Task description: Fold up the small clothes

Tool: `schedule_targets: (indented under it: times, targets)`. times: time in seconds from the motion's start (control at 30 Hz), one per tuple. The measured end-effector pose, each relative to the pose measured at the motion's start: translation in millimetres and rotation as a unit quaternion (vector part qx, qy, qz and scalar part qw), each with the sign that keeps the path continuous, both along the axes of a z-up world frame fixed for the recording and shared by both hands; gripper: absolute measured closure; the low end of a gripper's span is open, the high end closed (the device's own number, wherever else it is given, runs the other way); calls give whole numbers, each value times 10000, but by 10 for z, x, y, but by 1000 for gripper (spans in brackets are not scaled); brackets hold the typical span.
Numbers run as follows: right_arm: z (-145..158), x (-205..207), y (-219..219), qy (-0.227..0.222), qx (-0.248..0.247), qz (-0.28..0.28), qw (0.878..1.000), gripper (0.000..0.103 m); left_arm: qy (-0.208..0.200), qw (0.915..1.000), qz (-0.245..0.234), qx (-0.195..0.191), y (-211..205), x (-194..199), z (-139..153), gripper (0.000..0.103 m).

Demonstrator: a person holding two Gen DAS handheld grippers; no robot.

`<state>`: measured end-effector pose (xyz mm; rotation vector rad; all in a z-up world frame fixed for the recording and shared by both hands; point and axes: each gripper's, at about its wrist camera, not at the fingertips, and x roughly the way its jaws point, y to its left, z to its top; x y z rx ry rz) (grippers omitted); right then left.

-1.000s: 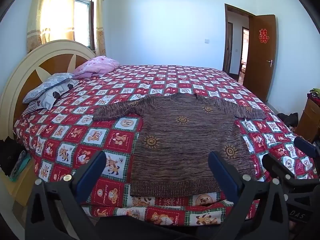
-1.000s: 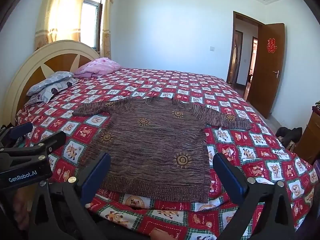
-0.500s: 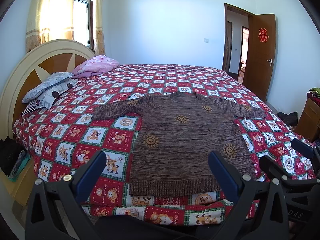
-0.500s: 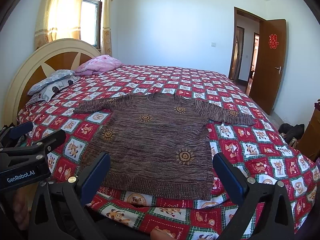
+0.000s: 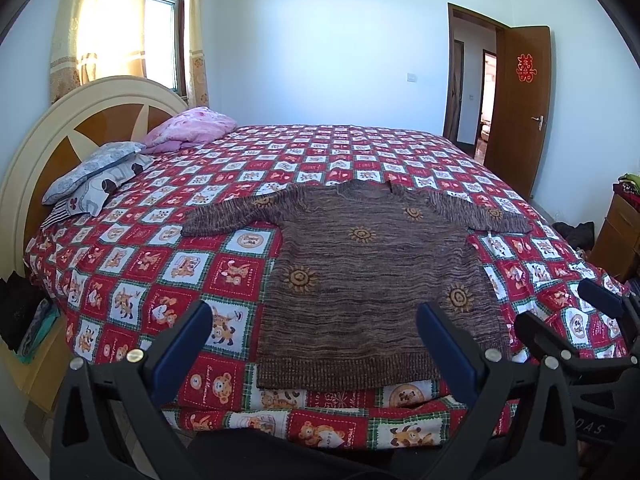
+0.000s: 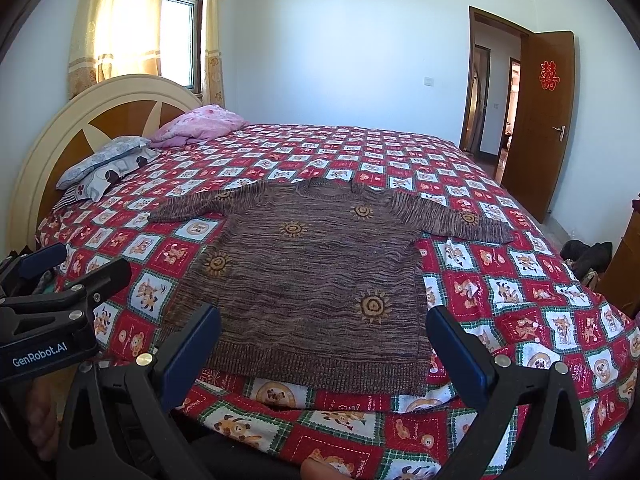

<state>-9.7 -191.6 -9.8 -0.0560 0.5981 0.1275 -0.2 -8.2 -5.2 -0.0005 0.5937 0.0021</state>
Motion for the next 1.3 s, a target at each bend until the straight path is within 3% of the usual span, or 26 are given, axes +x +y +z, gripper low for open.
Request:
schedule_targets:
  times: [1.3]
  targets:
    - [-53, 90, -35, 218, 124, 44, 9997, 1, 186, 9998, -72, -44, -49, 10, -166, 0]
